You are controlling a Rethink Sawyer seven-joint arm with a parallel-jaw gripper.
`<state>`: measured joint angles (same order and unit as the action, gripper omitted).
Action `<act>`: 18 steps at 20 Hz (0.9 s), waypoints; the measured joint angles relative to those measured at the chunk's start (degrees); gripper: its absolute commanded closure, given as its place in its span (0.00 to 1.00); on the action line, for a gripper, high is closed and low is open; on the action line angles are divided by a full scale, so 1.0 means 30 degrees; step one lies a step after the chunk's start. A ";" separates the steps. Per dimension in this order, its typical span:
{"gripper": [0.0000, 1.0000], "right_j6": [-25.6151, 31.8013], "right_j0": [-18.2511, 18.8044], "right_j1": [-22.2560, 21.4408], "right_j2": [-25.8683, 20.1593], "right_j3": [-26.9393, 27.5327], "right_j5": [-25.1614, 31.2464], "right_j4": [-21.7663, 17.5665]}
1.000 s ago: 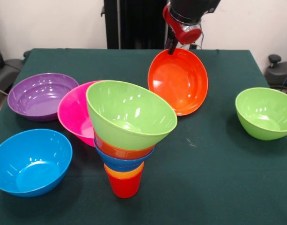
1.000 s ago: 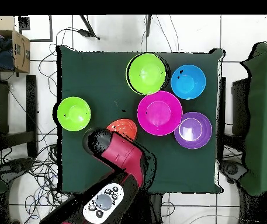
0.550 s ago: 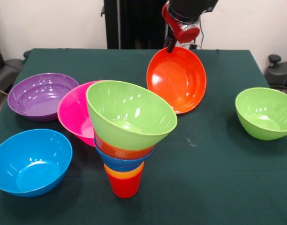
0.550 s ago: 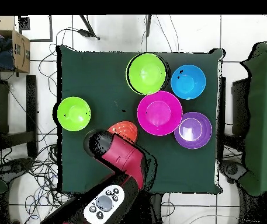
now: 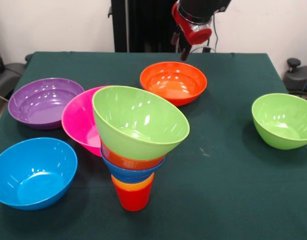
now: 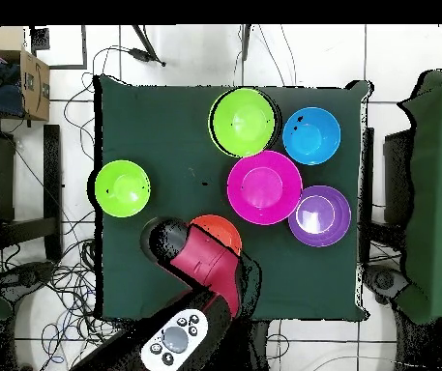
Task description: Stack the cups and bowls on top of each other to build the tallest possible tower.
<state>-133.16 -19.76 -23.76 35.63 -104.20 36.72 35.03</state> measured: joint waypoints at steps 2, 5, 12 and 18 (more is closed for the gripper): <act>0.00 0.0000 0.0108 -0.0074 -0.0041 -0.0124 -0.0072 0.0000; 0.00 0.0000 0.0414 -0.0290 -0.0212 -0.0350 -0.0508 0.0000; 0.00 0.0000 0.0937 -0.0473 -0.0594 -0.0869 -0.1905 0.0004; 0.00 0.0000 0.1876 -0.0718 -0.1476 -0.1811 -0.3994 0.0008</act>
<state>-133.16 -14.14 -25.91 31.20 -109.63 24.74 35.06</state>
